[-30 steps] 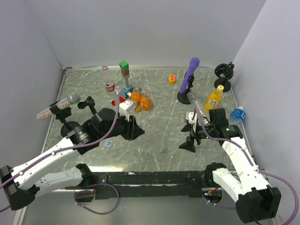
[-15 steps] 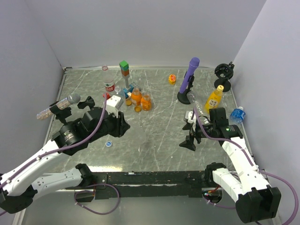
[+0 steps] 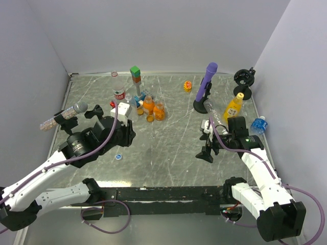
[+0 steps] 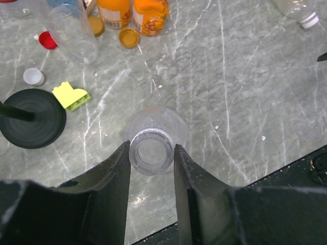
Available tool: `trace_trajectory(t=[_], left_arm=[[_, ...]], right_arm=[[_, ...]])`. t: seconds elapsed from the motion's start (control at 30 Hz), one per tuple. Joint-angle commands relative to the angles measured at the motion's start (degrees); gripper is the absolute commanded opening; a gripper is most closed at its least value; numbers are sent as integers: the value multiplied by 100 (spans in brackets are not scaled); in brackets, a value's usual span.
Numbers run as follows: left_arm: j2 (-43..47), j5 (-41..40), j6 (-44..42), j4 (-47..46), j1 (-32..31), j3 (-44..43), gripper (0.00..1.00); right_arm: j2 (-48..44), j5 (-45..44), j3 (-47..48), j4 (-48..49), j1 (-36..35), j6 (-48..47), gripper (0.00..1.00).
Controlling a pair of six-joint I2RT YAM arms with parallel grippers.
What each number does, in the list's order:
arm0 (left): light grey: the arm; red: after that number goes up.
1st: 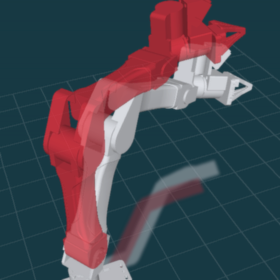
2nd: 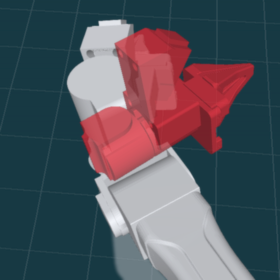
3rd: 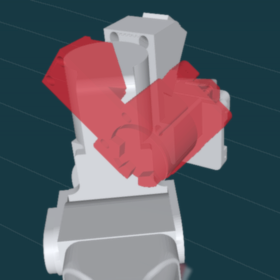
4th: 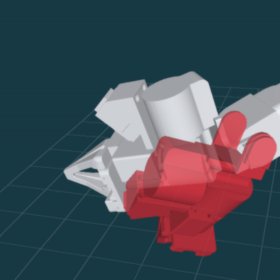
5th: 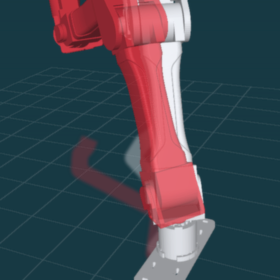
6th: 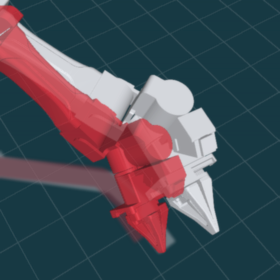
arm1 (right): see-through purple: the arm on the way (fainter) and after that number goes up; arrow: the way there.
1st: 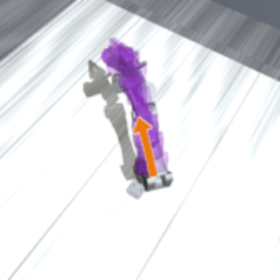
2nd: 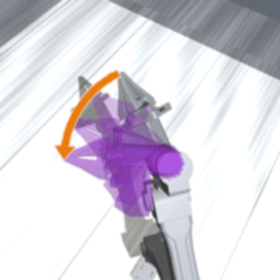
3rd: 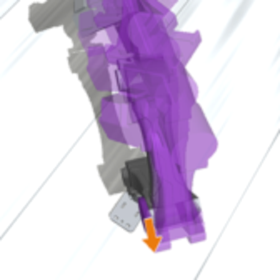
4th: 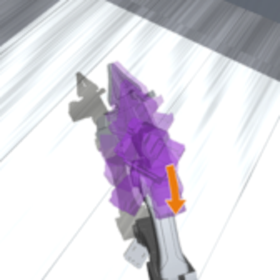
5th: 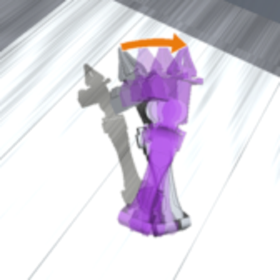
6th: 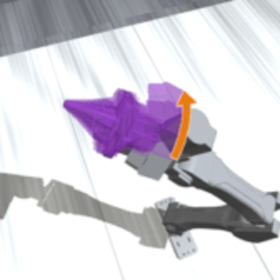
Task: Unscrew the bottle caps
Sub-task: Place the plastic bottle at the center of the board.
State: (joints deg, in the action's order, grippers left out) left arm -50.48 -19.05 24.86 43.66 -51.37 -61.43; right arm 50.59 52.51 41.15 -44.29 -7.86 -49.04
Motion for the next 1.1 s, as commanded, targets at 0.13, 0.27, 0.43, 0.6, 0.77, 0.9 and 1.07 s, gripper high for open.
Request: trace_trajectory(t=[0.13,0.27,0.43,0.6,0.77,0.9,1.07], left_arm=[[-94,-494,-95,-121,-22,-212,1],[-190,-565,-122,-191,-22,-212,1],[-305,-714,-131,-331,5,-115,1],[-454,-723,-105,-262,145,-27,1],[-472,-802,-43,63,180,78,1],[-393,-907,-52,327,224,96,1],[-375,-943,-131,477,365,166,2]], right_arm=[[48,-101,-19,211,-5,-9,99],[-31,-180,-45,219,-14,-9,99],[-58,-180,-80,255,-5,-9,100],[-58,-224,-72,237,-14,-18,99],[-84,-241,-98,255,-14,-27,100],[-40,-241,-80,237,-14,-36,99],[-75,-259,-98,254,-5,-27,100]])
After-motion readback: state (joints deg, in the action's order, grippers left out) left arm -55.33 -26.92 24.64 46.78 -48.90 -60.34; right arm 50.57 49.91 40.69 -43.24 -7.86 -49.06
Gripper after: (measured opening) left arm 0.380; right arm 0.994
